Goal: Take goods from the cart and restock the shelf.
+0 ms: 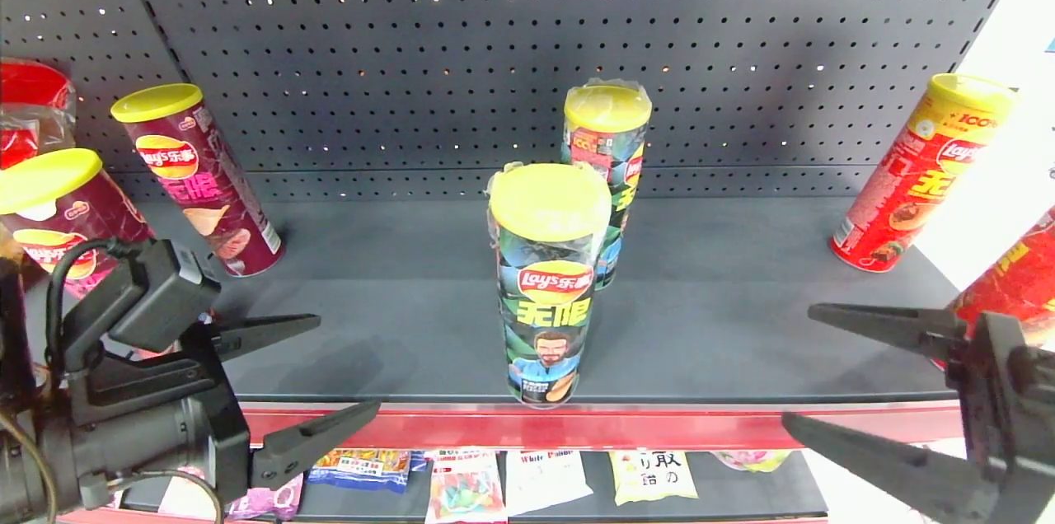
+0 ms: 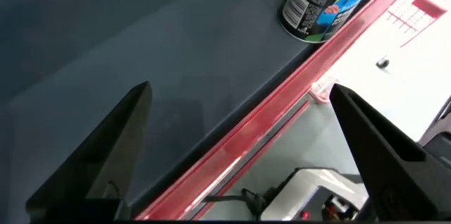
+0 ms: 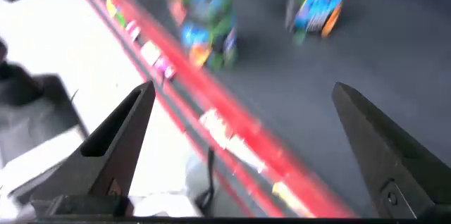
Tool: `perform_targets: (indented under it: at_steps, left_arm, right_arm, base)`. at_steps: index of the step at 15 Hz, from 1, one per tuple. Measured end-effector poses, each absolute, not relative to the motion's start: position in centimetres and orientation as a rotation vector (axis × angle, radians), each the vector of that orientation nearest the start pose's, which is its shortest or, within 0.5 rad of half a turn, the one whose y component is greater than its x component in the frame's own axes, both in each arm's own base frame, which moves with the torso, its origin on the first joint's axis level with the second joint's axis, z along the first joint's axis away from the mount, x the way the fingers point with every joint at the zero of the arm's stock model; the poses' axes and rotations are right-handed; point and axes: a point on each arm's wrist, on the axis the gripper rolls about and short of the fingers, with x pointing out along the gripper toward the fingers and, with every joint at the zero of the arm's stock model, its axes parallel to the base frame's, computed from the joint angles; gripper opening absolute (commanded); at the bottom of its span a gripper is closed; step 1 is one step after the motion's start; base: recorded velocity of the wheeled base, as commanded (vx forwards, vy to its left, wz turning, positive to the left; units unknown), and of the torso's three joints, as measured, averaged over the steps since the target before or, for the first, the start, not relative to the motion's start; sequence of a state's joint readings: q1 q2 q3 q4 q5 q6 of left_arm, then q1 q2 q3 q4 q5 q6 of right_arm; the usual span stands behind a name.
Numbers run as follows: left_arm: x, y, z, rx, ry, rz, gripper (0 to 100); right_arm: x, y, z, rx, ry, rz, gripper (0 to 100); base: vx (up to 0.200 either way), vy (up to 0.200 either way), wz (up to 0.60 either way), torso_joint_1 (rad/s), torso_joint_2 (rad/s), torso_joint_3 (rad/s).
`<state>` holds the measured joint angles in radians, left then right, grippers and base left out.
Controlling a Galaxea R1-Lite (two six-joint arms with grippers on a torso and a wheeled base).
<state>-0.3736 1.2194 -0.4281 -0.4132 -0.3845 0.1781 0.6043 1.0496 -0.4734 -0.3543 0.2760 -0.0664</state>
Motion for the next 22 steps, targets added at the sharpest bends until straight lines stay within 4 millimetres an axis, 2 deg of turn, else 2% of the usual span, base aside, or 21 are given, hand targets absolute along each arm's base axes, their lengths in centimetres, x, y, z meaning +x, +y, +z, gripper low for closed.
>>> perform_targets:
  at_steps: [3, 6, 14, 22]
  left_arm:
    - [16.1, -8.0, 17.0, 0.176, 0.347, -0.821, 100]
    - [17.3, -8.7, 16.8, 0.202, 0.367, -0.788, 100]
    - [19.8, -11.9, 16.4, 0.24, 0.4, -0.835, 100]
    - [21.8, -13.8, 16.0, 0.251, 0.418, -0.85, 100]
  right_arm:
    - [8.5, 6.6, 19.9, -0.111, 0.258, 0.876, 100]
    - [7.6, 5.8, 20.5, -0.101, 0.207, 0.842, 100]
    - [7.2, 5.3, 20.9, -0.091, 0.17, 0.818, 100]
    - [7.4, 5.1, 21.4, -0.086, 0.153, 0.796, 100]
  base:
    - [0.0, 0.0, 0.0, 0.0, 0.0, 0.0]
    - [0.0, 0.0, 0.0, 0.0, 0.0, 0.0]
    - [0.0, 0.0, 0.0, 0.0, 0.0, 0.0]
    - [0.0, 0.0, 0.0, 0.0, 0.0, 0.0]
